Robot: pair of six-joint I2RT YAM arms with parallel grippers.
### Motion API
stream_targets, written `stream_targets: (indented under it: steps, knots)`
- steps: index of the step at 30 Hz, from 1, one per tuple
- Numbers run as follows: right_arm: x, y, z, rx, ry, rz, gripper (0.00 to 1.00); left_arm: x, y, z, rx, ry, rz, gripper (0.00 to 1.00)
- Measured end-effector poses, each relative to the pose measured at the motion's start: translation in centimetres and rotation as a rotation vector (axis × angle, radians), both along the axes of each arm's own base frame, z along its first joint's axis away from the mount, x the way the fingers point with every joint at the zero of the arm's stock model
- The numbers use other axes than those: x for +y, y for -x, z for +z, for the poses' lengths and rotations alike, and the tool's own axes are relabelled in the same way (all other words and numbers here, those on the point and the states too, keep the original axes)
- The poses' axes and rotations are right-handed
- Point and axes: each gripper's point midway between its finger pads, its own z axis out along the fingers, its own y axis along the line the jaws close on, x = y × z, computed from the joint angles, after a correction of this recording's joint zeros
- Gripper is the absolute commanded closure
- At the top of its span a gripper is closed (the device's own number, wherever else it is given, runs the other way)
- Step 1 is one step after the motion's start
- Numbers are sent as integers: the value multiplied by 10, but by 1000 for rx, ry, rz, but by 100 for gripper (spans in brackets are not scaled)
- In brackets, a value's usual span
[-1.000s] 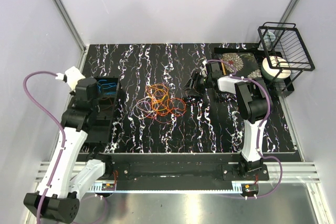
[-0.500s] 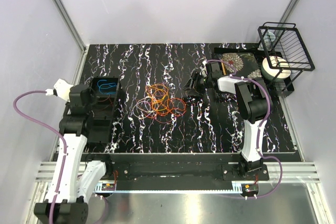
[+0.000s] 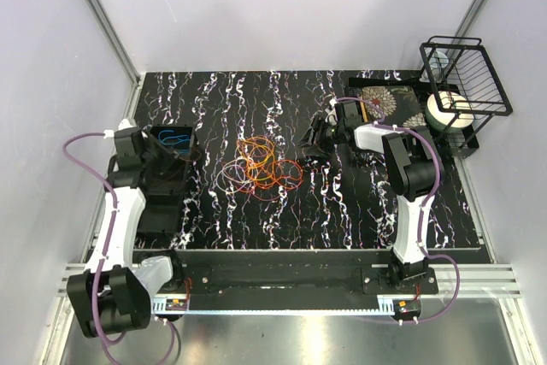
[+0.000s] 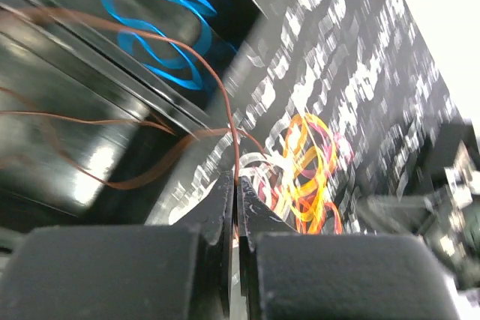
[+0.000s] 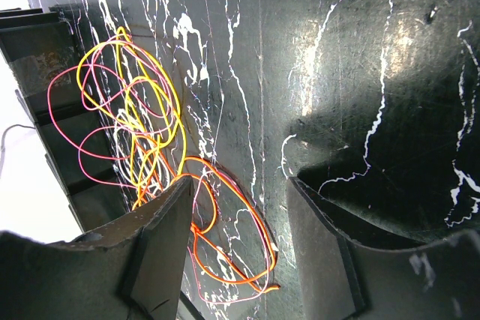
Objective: Untangle the cables
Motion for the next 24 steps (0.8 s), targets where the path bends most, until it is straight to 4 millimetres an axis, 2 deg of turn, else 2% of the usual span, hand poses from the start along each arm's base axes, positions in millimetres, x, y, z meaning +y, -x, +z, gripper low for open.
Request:
stream_targets:
  steps: [5,9,13,16,19,24]
  knots:
    - [0,0,0,1,0,1,41,-31,9,9,-16,33,-100,100]
    - [1,0,0,2,-5,4,41,-52,24,36,-100,62,-155,100]
    - [2,0,0,6,-14,9,41,-69,21,49,-154,133,-224,100]
    - [3,0,0,6,-15,9,41,-78,24,32,-113,187,-247,100]
    - [3,0,0,7,-16,9,41,-86,40,15,-74,258,-254,100]
    - [3,0,0,6,-16,8,41,-98,62,18,-110,345,-282,100]
